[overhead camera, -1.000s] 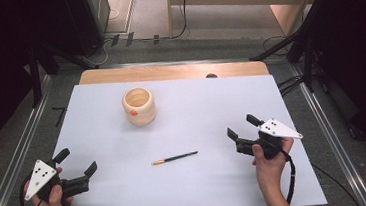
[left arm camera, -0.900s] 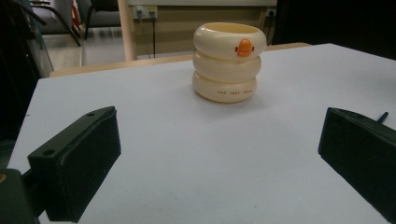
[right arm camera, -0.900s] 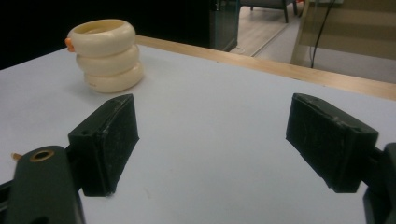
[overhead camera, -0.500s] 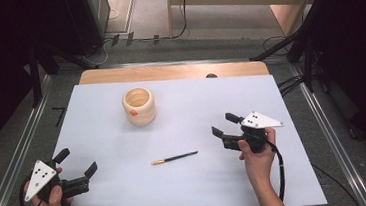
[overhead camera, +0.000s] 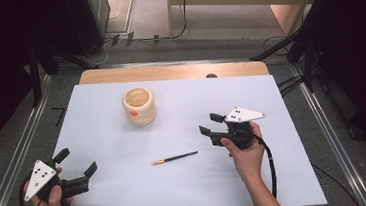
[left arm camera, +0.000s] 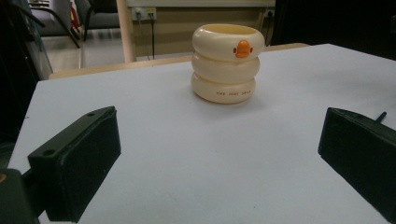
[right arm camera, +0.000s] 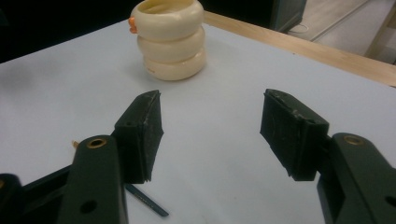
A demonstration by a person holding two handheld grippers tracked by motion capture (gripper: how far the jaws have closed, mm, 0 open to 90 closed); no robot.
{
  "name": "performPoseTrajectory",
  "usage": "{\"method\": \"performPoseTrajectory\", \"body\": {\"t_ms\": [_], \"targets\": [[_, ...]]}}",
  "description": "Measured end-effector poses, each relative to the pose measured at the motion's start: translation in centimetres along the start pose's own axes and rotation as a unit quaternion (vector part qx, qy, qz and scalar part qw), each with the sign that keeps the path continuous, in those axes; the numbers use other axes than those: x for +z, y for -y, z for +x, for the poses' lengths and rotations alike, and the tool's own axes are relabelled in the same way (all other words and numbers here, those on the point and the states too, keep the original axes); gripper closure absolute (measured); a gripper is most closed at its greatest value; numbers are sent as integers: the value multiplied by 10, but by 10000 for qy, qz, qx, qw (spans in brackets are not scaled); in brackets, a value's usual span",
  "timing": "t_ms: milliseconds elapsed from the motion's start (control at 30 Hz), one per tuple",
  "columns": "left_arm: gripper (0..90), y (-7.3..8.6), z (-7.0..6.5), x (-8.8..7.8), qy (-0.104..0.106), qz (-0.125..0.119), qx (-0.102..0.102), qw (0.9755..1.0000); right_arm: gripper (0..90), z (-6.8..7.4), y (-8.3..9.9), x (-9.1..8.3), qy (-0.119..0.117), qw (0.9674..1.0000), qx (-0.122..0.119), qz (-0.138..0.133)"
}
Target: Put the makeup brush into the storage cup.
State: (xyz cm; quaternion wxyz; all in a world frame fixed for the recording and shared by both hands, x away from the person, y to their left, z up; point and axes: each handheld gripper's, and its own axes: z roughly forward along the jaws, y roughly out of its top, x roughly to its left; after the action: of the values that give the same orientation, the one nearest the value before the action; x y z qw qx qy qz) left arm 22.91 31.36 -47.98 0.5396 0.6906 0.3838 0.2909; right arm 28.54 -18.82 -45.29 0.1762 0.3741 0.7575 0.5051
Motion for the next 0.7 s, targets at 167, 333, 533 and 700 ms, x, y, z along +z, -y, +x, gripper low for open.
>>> {"method": "performPoseTrajectory", "body": {"t_ms": [167,333,533,700], "targets": [[0,0,1,0,0,3,1,10000,423,0,-5,4,78,9997,-222,-31],[0,0,0,1,6,10,-12,10000,377,-1,-6,3,-13,9997,-251,28],[0,0,0,1,5,19,-4,10000,386,0,-8,6,-232,9989,-335,241],[0,1,1,1,-3,22,-19,10000,385,2,-17,14,-477,9964,-533,451]]}}
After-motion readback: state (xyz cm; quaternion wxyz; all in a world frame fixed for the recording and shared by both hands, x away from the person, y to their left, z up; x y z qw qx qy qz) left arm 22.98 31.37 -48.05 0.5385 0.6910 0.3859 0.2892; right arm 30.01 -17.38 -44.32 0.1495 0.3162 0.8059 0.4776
